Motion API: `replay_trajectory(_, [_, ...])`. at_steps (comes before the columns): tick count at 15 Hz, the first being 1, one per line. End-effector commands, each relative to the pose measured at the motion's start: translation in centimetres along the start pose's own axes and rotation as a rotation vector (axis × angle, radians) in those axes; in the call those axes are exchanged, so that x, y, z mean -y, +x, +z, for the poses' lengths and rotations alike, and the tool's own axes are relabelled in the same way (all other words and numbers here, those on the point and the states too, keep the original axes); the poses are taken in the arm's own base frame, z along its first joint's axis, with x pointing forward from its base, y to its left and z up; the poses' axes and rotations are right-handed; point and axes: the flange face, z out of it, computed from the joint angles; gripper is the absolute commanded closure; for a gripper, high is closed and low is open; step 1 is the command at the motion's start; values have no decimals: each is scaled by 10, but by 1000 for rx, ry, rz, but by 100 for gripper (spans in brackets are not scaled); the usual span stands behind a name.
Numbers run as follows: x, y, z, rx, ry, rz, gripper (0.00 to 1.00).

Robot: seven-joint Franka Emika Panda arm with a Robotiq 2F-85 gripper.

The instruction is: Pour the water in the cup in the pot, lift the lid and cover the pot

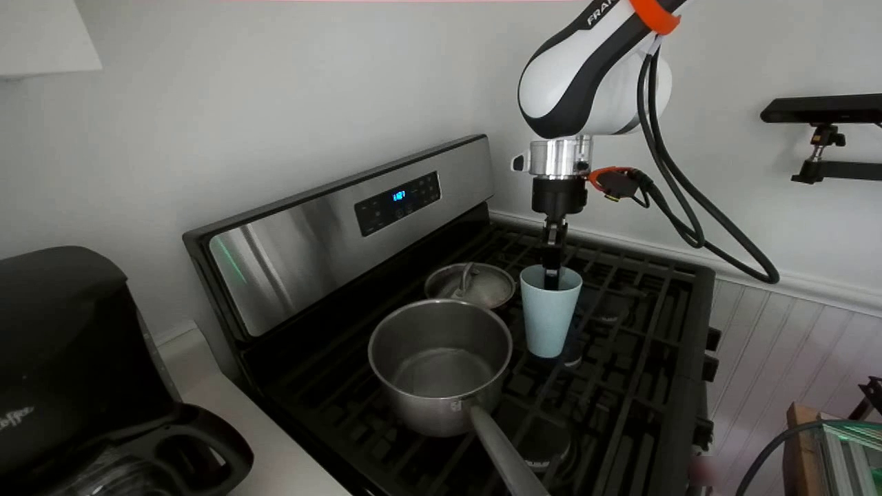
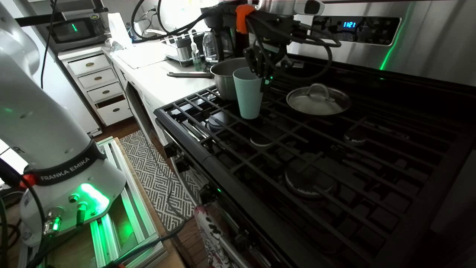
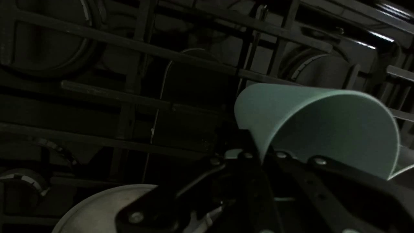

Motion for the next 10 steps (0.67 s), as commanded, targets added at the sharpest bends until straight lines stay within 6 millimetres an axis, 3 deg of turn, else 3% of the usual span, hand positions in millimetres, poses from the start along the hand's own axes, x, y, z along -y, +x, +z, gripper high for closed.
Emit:
replay_trajectory(1, [19,-3,-36,-2,-12,-35,99])
replay_trajectory(2, [26,-4,-47,-15,-19,-35,99])
replay_trajectory(3, [11,3,-19,-6,-7,-26,96])
replay_trajectory(6, [22,1,-42,-27,-10,-37,96])
replay_trajectory(10, [23,-1,-44,-28,-9,-38,96])
